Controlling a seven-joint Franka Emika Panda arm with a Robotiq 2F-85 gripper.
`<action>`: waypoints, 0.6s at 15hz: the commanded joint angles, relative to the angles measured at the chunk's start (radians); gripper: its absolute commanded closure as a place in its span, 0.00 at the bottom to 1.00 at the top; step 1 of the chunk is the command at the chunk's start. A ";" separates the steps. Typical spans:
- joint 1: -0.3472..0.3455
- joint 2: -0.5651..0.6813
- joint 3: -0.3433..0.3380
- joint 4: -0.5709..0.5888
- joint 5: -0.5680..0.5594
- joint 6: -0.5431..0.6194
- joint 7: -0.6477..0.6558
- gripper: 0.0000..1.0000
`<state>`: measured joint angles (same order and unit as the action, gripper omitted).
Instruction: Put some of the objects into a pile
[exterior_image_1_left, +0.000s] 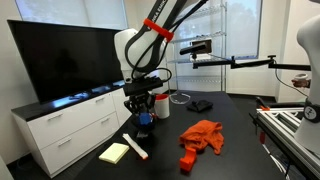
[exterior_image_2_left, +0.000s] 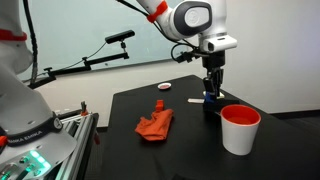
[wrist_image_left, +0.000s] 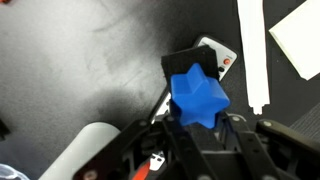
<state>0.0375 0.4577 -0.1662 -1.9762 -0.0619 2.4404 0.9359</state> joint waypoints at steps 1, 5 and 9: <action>0.011 -0.004 -0.013 0.013 -0.014 0.004 0.004 0.91; 0.011 0.002 -0.015 0.017 -0.015 0.001 0.006 0.91; 0.013 0.004 -0.016 0.017 -0.016 0.000 0.007 0.91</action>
<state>0.0382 0.4630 -0.1686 -1.9762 -0.0649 2.4404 0.9363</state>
